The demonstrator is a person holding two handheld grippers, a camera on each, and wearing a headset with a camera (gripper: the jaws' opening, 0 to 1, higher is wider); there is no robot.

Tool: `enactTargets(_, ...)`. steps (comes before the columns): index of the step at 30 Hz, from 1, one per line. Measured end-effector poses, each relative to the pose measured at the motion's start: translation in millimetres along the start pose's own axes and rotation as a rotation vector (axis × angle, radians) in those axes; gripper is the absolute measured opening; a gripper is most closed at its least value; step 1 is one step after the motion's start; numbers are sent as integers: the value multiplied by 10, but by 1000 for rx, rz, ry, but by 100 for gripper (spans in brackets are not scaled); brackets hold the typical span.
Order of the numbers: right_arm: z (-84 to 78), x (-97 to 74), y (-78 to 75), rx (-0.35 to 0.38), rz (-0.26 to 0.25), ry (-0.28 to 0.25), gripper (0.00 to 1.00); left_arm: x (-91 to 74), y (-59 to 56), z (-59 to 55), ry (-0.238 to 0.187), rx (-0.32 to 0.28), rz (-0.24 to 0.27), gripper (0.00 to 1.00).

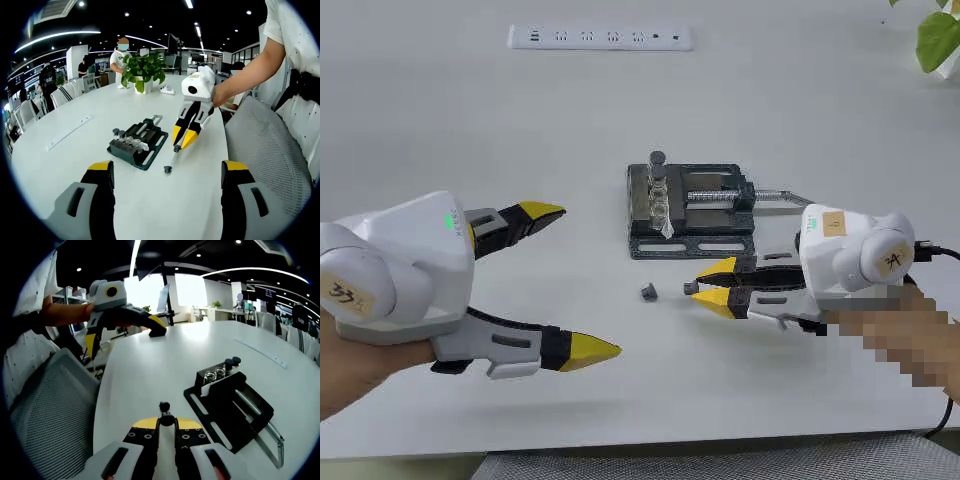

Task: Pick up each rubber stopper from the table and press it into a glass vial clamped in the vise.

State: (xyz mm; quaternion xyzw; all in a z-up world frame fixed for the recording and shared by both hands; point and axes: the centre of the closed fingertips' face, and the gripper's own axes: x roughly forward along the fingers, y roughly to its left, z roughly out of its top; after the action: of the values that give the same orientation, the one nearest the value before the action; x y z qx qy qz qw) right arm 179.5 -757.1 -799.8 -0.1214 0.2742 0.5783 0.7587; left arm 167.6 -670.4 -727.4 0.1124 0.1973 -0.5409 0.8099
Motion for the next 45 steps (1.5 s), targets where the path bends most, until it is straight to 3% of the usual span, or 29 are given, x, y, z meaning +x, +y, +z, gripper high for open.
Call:
enactTargets(10, 381, -224, 83, -41, 5, -61, 6, 26, -28, 193, -55, 25, 7, 77)
enactTargets(18, 710, -362, 240, -78, 24, -105, 6, 0, -18, 322, -103, 23, 28, 62)
enactTargets(25, 896, -434, 386, -104, 43, -124, 6, -7, -38, 435, -131, 21, 34, 47)
enactTargets(36, 1059, -521, 534, -120, 56, -154, 6, 31, -209, 643, -189, 38, -17, 29)
enactTargets(40, 1158, -545, 586, -118, 63, -177, 6, 27, -268, 747, -225, 35, -35, 24)
enactTargets(45, 1295, -583, 636, -102, 73, -222, 6, 32, -323, 789, -236, 36, -57, 20)
